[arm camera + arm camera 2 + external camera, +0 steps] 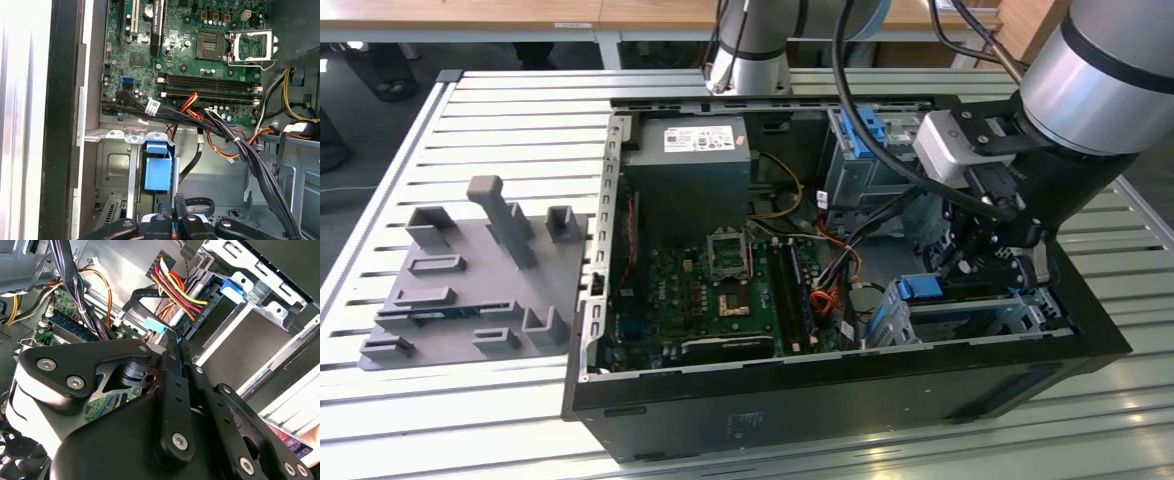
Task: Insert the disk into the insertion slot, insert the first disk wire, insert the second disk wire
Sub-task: 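Insert the second disk wire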
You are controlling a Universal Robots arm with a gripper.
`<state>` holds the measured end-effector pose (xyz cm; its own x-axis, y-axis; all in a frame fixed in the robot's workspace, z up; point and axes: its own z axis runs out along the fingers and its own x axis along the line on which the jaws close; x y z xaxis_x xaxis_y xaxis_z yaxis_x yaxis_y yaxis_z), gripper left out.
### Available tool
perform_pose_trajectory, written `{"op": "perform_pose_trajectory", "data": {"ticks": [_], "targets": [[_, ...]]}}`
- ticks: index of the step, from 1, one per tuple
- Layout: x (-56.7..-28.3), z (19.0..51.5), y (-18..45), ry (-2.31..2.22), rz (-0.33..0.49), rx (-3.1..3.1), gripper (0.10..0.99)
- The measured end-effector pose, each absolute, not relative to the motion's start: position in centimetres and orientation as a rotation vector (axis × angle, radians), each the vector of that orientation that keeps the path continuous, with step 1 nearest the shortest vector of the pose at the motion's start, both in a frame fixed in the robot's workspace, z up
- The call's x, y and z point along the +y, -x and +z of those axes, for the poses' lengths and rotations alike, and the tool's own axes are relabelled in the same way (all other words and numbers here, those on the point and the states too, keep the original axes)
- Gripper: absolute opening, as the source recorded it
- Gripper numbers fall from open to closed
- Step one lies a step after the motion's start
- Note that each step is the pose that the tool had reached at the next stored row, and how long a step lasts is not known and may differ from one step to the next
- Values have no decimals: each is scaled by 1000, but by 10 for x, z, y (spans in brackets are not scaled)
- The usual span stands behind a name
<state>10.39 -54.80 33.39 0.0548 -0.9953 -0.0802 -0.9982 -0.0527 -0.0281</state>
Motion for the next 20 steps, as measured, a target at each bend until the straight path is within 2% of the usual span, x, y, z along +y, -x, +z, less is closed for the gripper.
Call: {"op": "perform_pose_trajectory", "data": {"ticks": [20], "targets": [[-552,333,-108,2219,59,2115,149]]}}
